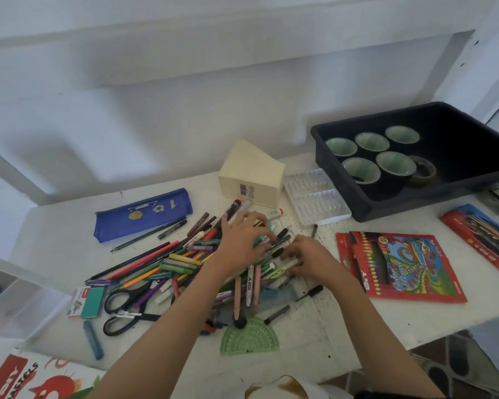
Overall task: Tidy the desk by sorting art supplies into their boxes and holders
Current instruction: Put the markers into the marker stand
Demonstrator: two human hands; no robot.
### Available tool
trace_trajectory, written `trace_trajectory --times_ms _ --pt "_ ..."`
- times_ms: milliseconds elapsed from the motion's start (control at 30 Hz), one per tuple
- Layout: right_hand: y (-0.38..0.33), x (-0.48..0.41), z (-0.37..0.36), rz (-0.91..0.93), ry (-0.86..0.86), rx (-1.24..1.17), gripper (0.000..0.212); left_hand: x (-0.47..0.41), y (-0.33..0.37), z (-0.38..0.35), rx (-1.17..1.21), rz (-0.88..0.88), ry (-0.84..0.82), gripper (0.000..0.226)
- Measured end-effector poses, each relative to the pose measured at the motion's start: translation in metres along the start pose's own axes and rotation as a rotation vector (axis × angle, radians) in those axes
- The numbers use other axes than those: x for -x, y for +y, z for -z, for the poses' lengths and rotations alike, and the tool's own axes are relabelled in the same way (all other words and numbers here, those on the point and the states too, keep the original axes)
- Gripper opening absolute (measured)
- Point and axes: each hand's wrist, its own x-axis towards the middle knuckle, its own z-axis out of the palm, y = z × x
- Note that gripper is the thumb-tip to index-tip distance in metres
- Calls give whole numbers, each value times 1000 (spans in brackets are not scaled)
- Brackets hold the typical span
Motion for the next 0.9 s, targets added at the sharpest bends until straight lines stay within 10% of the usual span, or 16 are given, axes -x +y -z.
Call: trace_trajectory --times_ms 167,567,900 --pt "0 -2 1 -5 9 18 21 10 8 7 -197 -163 -273 22" --pt "3 4 18 -36 -26 45 20 2 24 7 -274 -112 -346 20" --pt "7 3 25 55 112 -119 11 5 19 14 488 149 -34 16"
